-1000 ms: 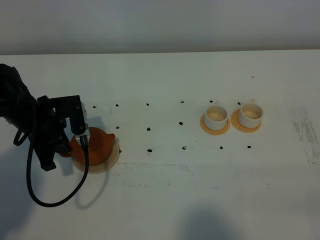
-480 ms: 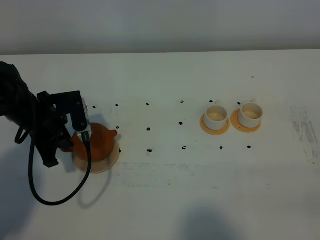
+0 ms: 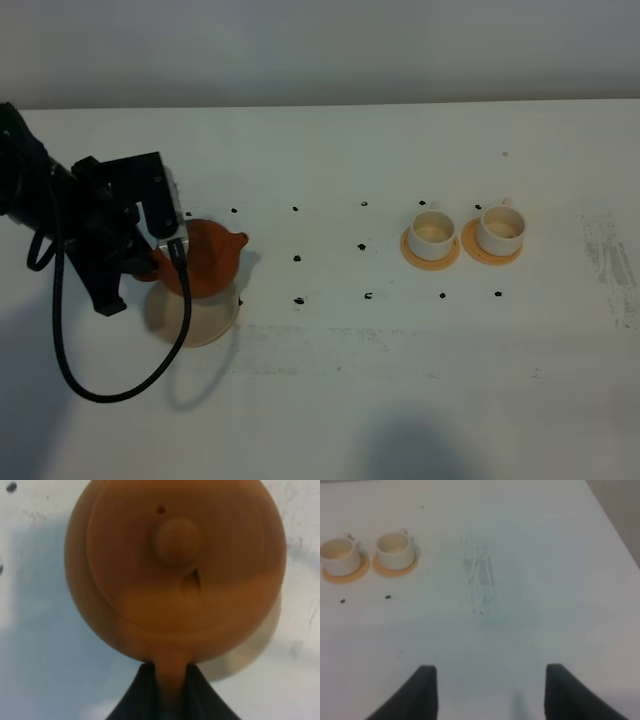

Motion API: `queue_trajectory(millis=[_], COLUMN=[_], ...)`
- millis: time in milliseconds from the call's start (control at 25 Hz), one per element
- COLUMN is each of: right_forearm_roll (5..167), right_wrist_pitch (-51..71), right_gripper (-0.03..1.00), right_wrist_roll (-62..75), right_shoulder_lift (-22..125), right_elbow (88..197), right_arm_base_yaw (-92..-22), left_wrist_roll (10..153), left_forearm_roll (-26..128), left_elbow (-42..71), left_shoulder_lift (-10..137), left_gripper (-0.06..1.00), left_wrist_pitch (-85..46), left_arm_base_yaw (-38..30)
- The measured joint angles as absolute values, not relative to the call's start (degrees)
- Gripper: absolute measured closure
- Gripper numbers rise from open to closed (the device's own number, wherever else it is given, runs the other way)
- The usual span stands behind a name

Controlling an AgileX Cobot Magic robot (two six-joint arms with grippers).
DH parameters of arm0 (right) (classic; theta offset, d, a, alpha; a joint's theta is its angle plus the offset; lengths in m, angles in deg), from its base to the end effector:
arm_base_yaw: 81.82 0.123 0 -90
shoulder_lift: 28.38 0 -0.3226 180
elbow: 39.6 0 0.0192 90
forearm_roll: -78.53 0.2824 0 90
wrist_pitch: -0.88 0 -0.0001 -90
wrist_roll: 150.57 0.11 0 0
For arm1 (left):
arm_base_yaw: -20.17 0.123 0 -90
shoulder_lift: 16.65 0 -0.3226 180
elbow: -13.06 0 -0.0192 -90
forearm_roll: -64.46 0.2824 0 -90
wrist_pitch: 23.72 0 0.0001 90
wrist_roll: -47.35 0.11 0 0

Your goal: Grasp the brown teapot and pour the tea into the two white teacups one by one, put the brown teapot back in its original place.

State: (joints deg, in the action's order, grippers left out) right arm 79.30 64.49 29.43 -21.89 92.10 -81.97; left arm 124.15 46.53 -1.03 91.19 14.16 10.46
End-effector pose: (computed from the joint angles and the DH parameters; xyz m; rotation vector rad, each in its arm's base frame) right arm -0.0042 0.0013 0.2856 0.0015 2.0664 0.0145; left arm 0.3792 -0.0860 0.1965 1.6431 2.1701 -0.0022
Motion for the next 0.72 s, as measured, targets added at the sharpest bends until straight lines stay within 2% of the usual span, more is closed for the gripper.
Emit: queue_trajectory(millis=[280, 720], right_forearm_roll=[79.3, 79.3], right_wrist_pitch=[64.49, 64.49], right_gripper=[0.51, 0.51], right_wrist_roll=[29.43, 29.43], right_shoulder_lift=[-21.89, -21.89], right_elbow=[92.1, 92.1], right_arm_base_yaw=[-81.97, -81.97], left_wrist_roll=[120.91, 117.47], left_forearm_roll=[46.69, 48.69], left_elbow=[8.33, 24.66], left_shoulder_lift=[92.67, 103.71], left_gripper=[0.86, 0.86], left_wrist_pitch=[16.97, 19.88], left_arm_base_yaw=[6.66, -1.67])
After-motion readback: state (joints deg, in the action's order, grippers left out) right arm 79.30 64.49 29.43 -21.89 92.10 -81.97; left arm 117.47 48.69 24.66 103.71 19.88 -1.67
